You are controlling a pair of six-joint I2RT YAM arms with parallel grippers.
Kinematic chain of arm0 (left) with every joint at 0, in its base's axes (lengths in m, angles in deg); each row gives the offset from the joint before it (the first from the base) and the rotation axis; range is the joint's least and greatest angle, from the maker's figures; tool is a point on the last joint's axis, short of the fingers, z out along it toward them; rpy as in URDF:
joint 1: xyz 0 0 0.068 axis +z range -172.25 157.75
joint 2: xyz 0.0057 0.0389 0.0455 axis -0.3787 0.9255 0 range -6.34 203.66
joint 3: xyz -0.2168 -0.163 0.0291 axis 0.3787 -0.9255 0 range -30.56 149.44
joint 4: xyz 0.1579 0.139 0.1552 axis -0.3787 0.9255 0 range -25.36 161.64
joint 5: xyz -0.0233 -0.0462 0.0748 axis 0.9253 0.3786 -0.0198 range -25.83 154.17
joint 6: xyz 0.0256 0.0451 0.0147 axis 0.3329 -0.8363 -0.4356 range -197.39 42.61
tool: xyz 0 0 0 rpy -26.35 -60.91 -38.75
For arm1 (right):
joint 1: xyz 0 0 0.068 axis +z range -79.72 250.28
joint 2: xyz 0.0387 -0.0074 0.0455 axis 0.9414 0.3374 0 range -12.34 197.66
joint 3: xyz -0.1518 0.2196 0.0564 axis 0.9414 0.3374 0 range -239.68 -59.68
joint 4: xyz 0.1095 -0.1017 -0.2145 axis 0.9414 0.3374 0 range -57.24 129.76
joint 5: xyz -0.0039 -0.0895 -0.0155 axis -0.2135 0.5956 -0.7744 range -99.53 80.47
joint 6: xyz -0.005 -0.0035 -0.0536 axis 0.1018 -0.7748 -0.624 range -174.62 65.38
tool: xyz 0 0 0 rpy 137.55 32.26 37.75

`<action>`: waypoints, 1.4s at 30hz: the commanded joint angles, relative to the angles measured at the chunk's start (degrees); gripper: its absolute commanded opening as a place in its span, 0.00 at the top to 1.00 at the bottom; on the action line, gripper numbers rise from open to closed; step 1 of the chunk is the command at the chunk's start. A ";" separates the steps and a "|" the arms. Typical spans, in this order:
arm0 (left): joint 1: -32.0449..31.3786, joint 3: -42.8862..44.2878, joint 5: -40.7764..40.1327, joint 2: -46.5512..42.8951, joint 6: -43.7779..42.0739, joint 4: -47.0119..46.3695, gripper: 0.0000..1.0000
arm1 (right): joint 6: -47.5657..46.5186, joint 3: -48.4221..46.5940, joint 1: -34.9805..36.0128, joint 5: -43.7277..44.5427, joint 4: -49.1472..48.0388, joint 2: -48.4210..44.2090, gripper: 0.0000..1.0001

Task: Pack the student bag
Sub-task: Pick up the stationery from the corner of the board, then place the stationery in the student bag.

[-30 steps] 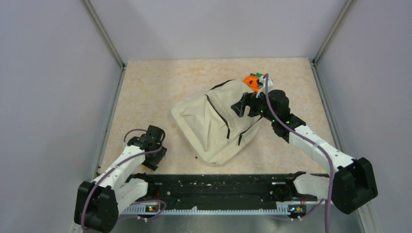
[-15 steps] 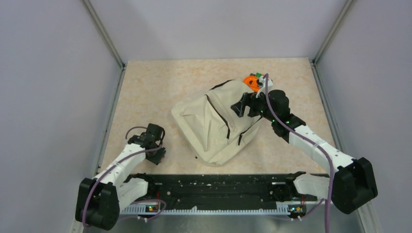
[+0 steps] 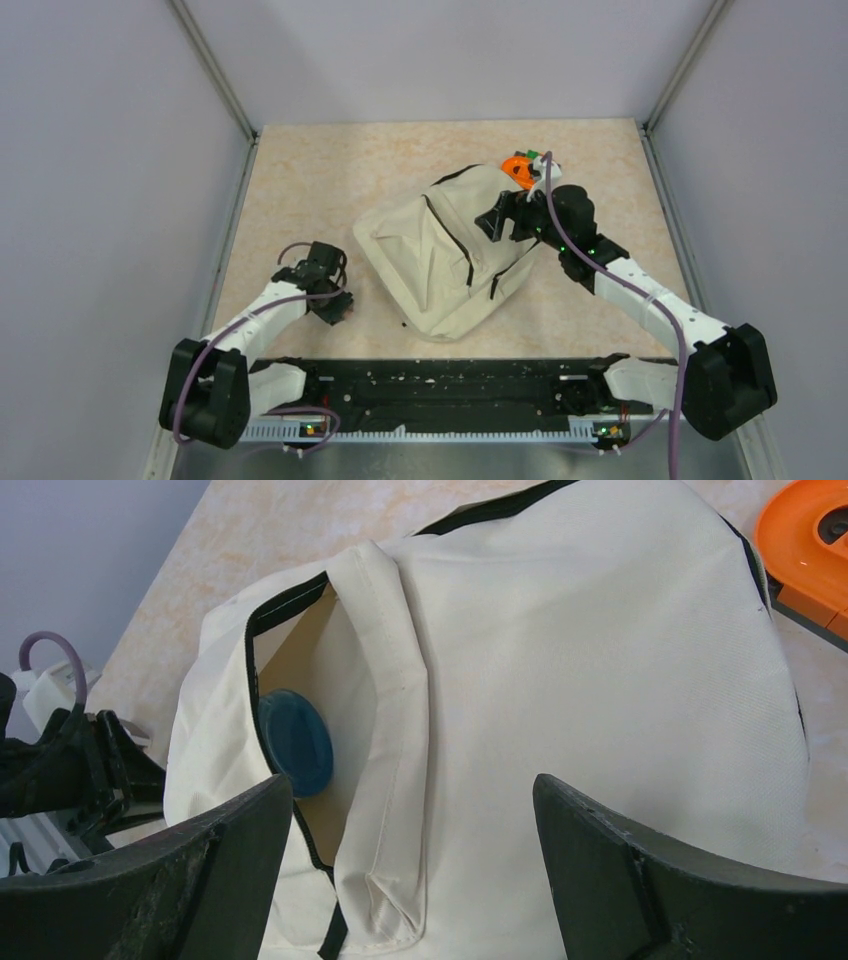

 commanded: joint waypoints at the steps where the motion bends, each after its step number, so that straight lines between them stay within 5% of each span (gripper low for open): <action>1: -0.38 -0.26 0.86 -2.32 -4.65 -5.25 1.00 | 0.32 -0.73 -0.55 -0.20 -2.32 0.28 0.12; 12: -2.09 4.15 0.68 -15.41 -20.21 -11.36 1.00 | 1.55 -4.45 -0.60 -1.81 -1.71 0.79 0.13; 19: -8.70 7.07 3.09 -22.16 -28.59 -24.16 1.00 | 5.43 -5.62 -0.60 -7.98 -5.88 0.96 0.12; 28: -17.49 13.61 18.16 -12.67 -34.89 -40.52 1.00 | 8.33 -9.82 5.33 -13.83 -10.34 4.97 0.13; 42: -23.83 17.95 24.09 -4.85 -38.30 -43.79 1.00 | 9.66 -15.57 10.24 -11.10 -10.58 10.54 0.29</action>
